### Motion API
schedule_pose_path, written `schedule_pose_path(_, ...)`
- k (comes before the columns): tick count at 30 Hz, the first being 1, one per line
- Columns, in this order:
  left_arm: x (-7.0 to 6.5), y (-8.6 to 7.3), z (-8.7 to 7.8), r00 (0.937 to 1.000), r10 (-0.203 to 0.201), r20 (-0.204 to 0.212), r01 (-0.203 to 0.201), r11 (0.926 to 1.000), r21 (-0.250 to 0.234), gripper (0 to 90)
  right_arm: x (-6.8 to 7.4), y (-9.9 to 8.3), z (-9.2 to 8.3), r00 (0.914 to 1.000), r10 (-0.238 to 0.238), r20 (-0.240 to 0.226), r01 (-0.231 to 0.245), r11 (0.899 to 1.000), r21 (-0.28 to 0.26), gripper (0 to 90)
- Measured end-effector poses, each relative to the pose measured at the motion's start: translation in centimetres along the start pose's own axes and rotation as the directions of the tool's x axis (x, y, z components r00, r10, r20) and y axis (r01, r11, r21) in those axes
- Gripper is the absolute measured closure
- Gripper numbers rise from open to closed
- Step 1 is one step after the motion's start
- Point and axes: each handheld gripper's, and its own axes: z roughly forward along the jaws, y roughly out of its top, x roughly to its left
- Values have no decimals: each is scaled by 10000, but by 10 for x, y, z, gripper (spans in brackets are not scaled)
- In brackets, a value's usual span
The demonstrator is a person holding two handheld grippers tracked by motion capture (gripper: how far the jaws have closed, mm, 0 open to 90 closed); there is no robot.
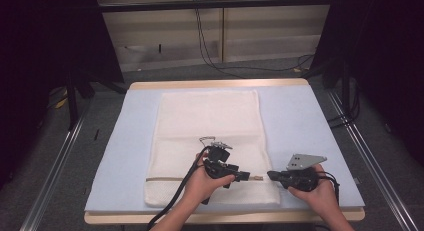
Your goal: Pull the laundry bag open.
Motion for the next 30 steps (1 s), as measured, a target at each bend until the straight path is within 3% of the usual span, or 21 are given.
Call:
schedule_pose_path(12,-6,7,15,9971,-754,87,750,9964,399,527,1,-2,4,9997,-227,12,226,9995,241,900)
schedule_pose_path(14,-8,8,16,9945,-1032,158,1024,9938,444,546,1,-2,5,9996,-285,53,283,9990,337,900)
schedule_pose_path(17,-10,9,20,9945,-1022,228,1006,9931,606,561,3,-3,8,9984,-551,91,544,9968,588,900)
schedule_pose_path(19,-12,9,24,9912,-1297,259,1280,9901,577,573,4,-3,8,9982,-583,125,574,9963,633,900)
schedule_pose_path(20,-12,10,25,9930,-1161,207,1144,9909,709,577,4,-3,9,9982,-598,108,590,9963,621,900)
schedule_pose_path(22,-14,10,28,9889,-1471,194,1458,9877,561,592,4,-3,9,9985,-535,139,526,9968,596,900)
schedule_pose_path(23,-12,11,27,9911,-1324,125,1310,9884,774,594,4,-4,9,9985,-519,168,509,9970,589,900)
schedule_pose_path(30,-13,11,33,9883,-1519,164,1499,9846,896,641,4,-5,9,9992,-363,142,354,9979,542,900)
